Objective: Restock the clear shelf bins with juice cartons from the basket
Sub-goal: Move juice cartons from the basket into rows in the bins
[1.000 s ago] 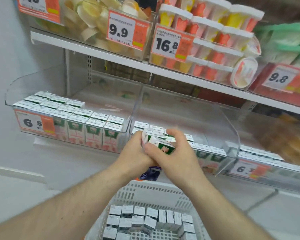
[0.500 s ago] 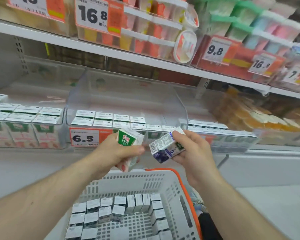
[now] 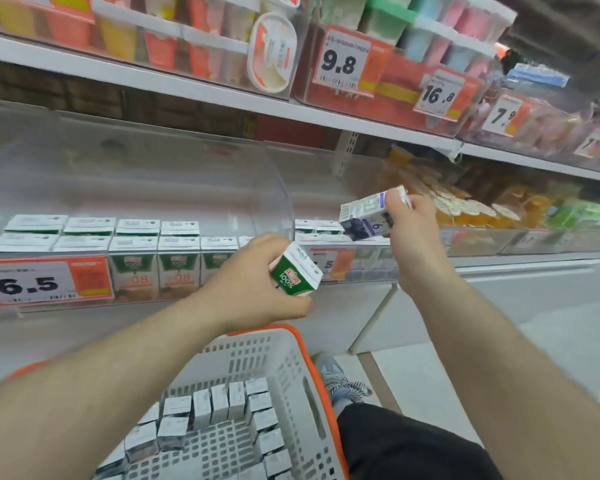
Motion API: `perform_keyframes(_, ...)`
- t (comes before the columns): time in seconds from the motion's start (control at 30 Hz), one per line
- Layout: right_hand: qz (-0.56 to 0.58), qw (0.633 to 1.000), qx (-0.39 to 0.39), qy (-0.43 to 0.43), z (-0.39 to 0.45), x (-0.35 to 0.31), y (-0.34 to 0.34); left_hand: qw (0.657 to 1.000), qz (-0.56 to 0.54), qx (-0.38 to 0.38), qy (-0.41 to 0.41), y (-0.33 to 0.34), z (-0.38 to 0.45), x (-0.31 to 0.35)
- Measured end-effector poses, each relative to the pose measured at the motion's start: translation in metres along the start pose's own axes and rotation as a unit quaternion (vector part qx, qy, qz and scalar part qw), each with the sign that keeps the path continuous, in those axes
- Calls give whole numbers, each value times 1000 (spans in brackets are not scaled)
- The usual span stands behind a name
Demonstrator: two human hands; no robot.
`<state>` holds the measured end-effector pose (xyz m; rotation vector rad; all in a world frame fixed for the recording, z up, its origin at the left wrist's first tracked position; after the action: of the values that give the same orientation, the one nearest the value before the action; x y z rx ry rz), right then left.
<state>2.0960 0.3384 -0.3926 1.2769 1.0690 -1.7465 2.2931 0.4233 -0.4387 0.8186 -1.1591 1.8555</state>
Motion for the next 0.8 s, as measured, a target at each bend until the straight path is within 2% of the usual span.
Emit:
perform_keyframes(0.07, -30, 997, 43, -63, 29, -6, -12, 998, 44, -17, 38, 25, 13, 9)
perform_keyframes(0.17, -125, 977, 98, -143, 73, 1, -22, 992, 98, -78, 27, 66, 21, -1)
perform_keyframes(0.23, -203, 960, 115, -155, 99, 15, -25, 983, 151, -105, 19, 84, 22, -9)
perform_keyframes(0.37, -356, 922, 52, -140, 129, 46, -12, 961, 252, -111, 14, 93, 24, -8)
perform_keyframes(0.5, -412, 905, -23, -107, 135, 66, 4, 960, 264, -90, 18, 97, 25, -6)
perform_keyframes(0.8, -477, 870, -16, -124, 137, 67, 12, 971, 215, -107, -4, 96, 24, -14)
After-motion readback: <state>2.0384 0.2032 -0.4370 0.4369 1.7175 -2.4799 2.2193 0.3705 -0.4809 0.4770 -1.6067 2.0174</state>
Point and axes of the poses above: each hand's wrist, its own z-axis towards the middle knuckle, its own y-axis out of the palm, x = y × z, the point moved 9 cm from there along z, towards the middle knuckle, and after that the axes turned 11 degrees about x, right-handed, at the moved point
